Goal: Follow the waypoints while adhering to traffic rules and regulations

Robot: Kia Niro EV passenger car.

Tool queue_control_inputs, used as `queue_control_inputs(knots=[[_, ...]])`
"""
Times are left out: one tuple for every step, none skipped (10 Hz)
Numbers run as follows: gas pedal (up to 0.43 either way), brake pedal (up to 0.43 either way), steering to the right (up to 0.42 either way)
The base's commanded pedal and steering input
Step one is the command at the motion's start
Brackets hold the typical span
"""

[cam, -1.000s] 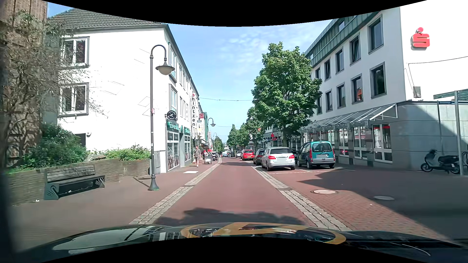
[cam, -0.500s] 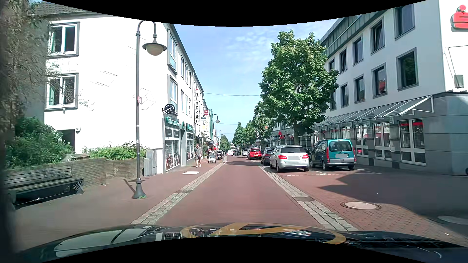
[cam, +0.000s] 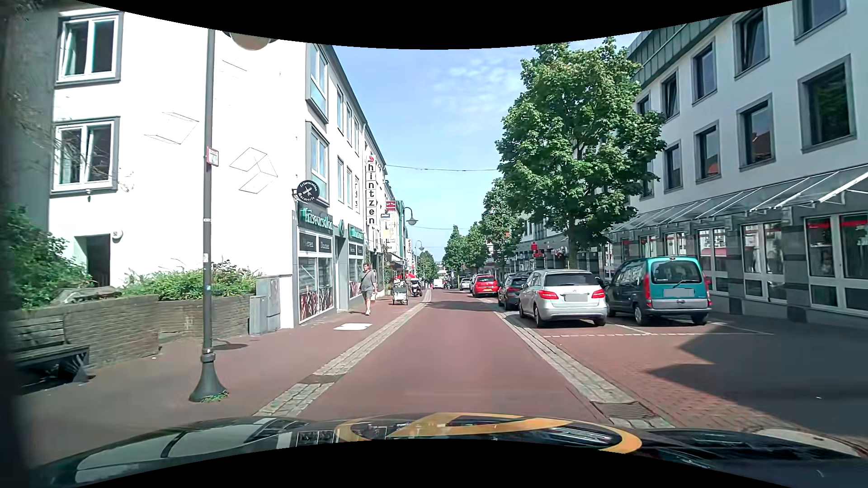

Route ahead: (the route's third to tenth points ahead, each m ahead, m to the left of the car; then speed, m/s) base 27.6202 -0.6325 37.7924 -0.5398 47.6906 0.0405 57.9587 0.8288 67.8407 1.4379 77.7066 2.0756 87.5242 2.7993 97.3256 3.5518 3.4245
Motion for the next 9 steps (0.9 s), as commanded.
queue_control_inputs(knots=[[0.000, 0.000, -0.068], [0.000, 0.000, -0.067], [0.000, 0.000, -0.066], [0.000, 0.000, -0.064], [0.000, 0.000, -0.062], [0.000, 0.000, -0.058], [0.000, 0.000, -0.052], [0.000, 0.000, -0.040], [0.000, 0.000, -0.023]])
